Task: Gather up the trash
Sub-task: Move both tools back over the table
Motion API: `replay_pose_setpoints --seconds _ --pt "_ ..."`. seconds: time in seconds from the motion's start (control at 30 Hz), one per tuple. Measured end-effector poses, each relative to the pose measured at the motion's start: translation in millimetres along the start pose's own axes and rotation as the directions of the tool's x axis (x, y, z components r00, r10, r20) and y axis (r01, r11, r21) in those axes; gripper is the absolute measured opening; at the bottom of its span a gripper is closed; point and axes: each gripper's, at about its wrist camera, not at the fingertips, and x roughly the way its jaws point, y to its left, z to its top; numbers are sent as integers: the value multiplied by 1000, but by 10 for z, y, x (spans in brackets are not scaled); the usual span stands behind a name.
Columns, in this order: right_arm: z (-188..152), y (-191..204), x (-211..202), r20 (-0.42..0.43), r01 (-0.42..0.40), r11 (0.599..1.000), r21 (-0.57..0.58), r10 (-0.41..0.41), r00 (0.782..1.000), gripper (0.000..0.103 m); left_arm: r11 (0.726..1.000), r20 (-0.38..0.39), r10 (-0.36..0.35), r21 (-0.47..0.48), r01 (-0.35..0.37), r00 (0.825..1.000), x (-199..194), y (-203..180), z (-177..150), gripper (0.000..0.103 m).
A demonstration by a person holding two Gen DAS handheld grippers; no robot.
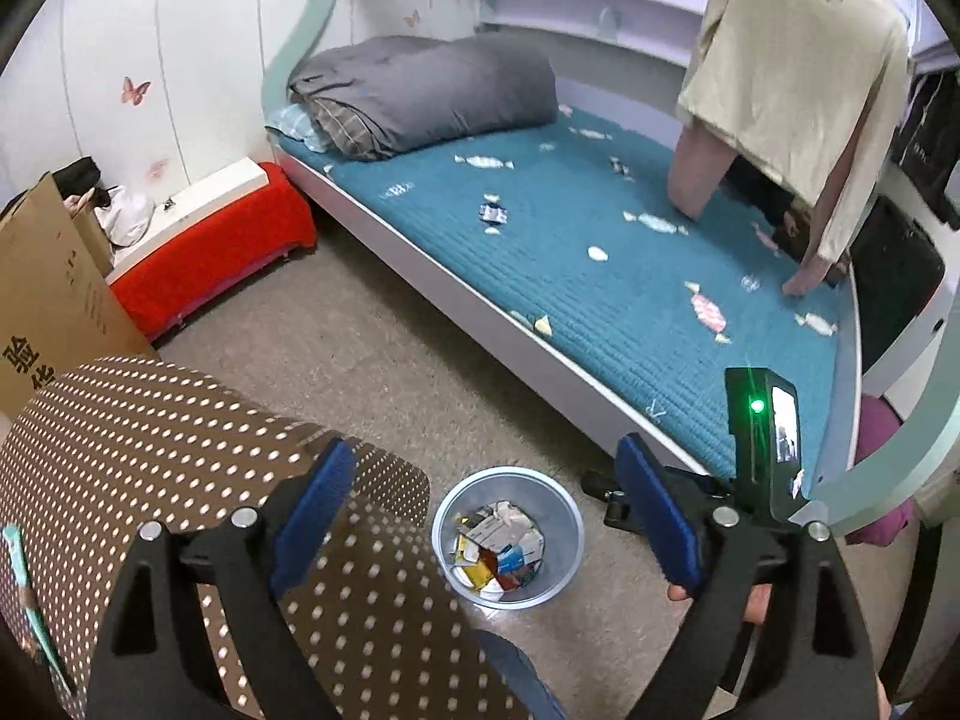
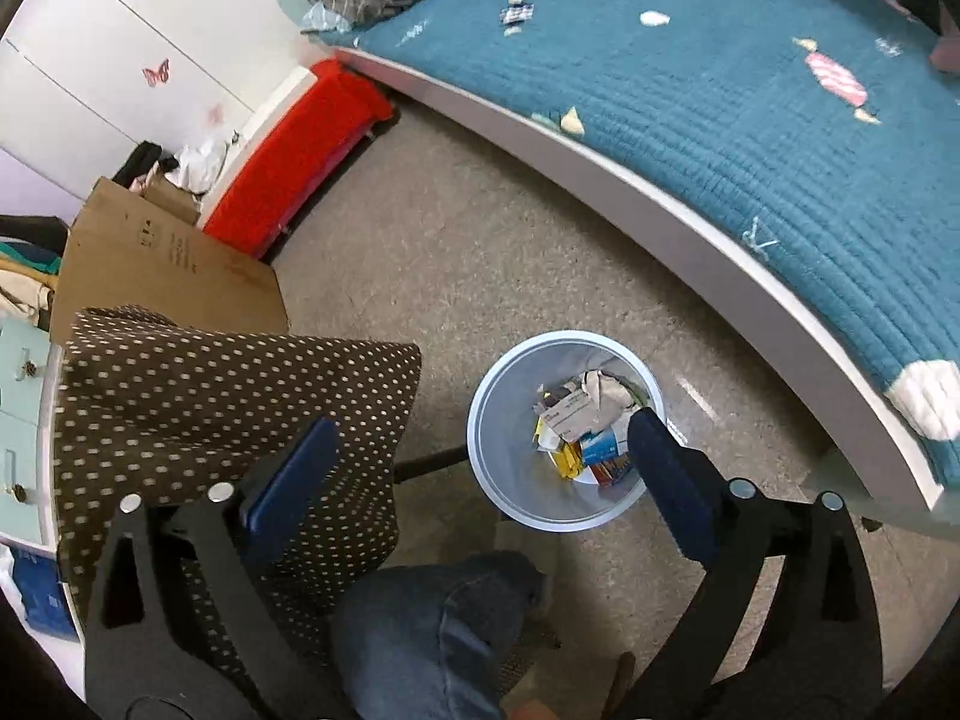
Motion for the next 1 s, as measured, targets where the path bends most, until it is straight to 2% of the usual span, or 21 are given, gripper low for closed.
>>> replay_pose_setpoints --seconds 0.23,0.47,0.8,1.0 --pt "-33 387 -596 109 -26 999 -44 31 994 97 999 93 -10 -40 14 996 -573 132 -114 90" --pt "-162 937 -1147 193 -49 990 -134 75 978 97 997 190 0 -73 15 982 -1161 337 -266 92" --pt "-354 1804 -1554 232 -32 958 -285 101 967 97 988 308 36 -152 12 951 -1846 868 -539 95" --pt "-468 2408 -1586 230 -29 917 -398 131 964 97 973 338 114 -226 -37 934 -2157 1332 -799 96"
